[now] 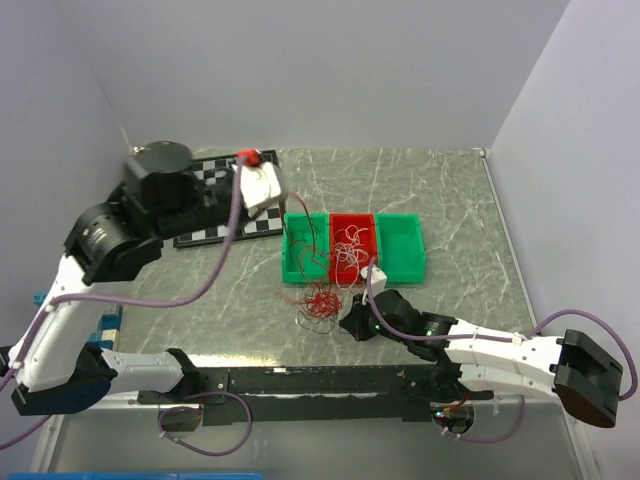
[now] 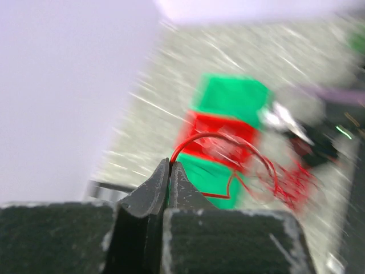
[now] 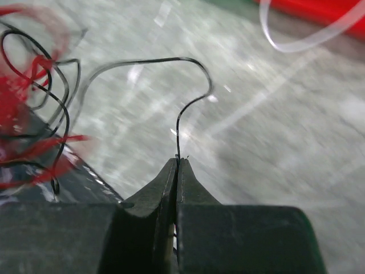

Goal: Untangle the cables

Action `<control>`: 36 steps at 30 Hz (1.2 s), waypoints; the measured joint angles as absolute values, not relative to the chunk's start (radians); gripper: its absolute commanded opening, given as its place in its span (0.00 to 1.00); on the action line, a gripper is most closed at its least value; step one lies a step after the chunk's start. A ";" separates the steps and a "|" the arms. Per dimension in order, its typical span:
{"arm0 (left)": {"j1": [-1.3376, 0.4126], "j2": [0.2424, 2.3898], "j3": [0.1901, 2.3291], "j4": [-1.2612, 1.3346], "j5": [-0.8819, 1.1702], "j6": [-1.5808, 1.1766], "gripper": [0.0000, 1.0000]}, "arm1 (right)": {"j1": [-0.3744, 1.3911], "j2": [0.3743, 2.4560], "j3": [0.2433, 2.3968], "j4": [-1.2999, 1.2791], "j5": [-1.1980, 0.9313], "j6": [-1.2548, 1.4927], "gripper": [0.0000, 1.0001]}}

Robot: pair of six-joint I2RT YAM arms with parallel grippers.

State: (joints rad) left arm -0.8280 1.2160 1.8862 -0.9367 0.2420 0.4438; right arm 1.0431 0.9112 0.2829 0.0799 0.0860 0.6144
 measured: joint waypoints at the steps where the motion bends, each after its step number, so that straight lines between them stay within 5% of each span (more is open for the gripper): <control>1: -0.828 1.214 1.905 -0.902 0.210 0.452 0.01 | 1.043 0.913 0.288 0.047 0.091 0.617 0.00; 15: -0.828 1.111 1.888 0.031 -0.134 0.692 0.01 | 1.067 0.923 0.309 -0.216 0.139 0.702 0.00; 25: -0.828 1.154 2.009 0.164 -0.117 0.770 0.06 | 1.115 0.950 0.340 -0.236 0.142 0.719 0.00; 26: -0.828 1.134 1.980 0.134 -0.101 0.765 0.06 | 1.117 0.938 0.348 -0.235 0.137 0.710 0.02; 32: -0.828 1.023 1.762 -0.072 0.032 0.691 0.01 | 1.122 0.785 0.467 -0.240 0.118 0.632 0.60; 36: -0.828 0.997 1.642 -0.184 0.114 0.656 0.01 | 1.122 0.689 0.592 -0.244 0.141 0.550 0.76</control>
State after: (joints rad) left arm -0.8280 0.9970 1.6424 -0.1837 0.1143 0.6556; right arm 1.1217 0.6891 0.5919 -0.2443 0.1406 0.5499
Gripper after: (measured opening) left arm 0.022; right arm 0.669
